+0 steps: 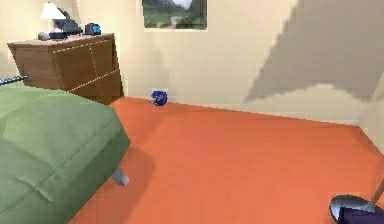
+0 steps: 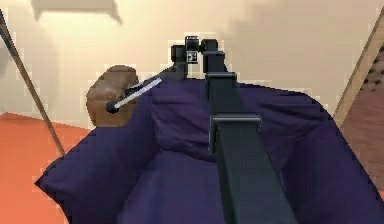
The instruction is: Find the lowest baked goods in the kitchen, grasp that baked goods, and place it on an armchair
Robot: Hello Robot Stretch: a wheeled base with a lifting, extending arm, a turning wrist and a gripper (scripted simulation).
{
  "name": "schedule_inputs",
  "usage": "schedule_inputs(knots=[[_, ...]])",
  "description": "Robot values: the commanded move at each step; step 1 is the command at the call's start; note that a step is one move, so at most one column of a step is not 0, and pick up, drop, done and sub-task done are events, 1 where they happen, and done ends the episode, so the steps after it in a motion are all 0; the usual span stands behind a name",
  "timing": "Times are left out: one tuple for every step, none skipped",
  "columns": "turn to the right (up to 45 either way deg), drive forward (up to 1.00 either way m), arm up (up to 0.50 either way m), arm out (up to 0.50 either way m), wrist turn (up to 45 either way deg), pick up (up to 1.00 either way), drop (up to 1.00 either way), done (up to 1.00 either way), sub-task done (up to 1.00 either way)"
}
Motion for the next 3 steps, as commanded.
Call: schedule_inputs(knots=[[0.0,0.0,0.0,0.0,45.0,0.0,0.0,0.0,0.0],[0.0,0.0,0.0,0.0,45.0,0.0,0.0,0.0,0.0],[0.0,0.0,0.0,0.0,3.0,0.0,0.0,0.0,0.0]])
